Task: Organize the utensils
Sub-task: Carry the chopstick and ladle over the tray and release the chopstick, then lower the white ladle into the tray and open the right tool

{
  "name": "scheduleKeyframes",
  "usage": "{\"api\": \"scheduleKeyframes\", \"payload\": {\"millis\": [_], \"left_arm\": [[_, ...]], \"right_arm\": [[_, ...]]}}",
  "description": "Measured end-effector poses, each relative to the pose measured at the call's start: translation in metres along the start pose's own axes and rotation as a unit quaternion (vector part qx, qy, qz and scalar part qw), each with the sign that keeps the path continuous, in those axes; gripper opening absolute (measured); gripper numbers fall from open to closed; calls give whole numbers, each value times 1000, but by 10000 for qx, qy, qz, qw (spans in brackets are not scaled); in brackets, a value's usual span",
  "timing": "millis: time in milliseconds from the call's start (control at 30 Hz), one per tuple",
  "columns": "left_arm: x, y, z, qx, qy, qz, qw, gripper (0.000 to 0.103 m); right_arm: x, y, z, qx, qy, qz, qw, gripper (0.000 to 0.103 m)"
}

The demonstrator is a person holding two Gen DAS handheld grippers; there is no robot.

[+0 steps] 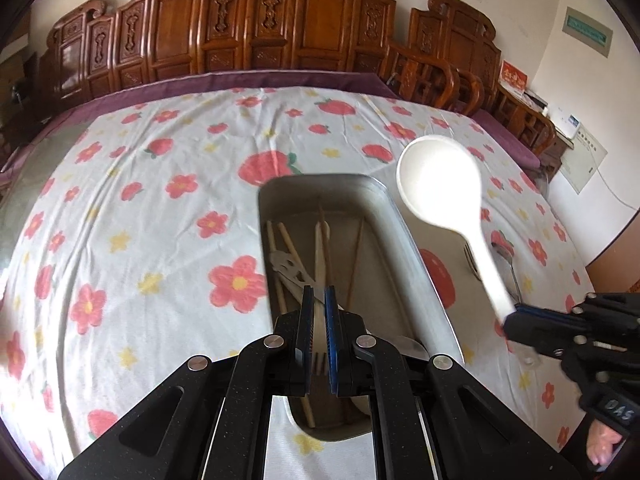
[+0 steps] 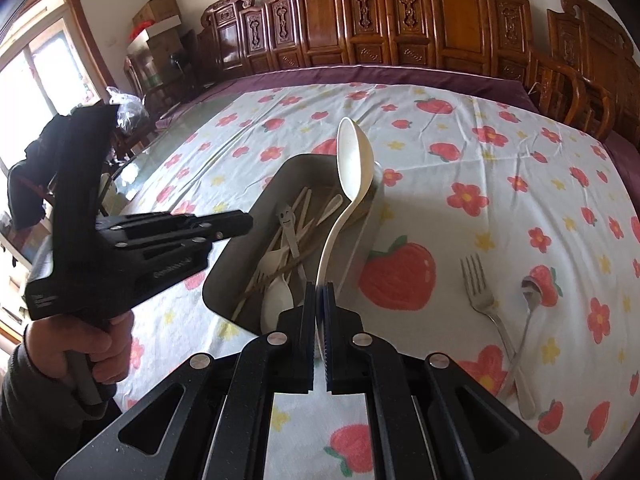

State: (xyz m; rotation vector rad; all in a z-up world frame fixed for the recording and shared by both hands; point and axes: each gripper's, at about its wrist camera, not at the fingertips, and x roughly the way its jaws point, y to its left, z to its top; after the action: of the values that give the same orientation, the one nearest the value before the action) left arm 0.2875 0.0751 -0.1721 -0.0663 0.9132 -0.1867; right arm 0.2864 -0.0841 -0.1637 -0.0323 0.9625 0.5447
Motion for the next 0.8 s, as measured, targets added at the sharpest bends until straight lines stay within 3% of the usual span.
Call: {"api": "scheduleKeyframes", "payload": {"millis": [800], "left_arm": [[-39,38,13,-257,-476,94,9985,5]], "right_arm": [[103,18,24,-282,802,-25,9964,4]]}}
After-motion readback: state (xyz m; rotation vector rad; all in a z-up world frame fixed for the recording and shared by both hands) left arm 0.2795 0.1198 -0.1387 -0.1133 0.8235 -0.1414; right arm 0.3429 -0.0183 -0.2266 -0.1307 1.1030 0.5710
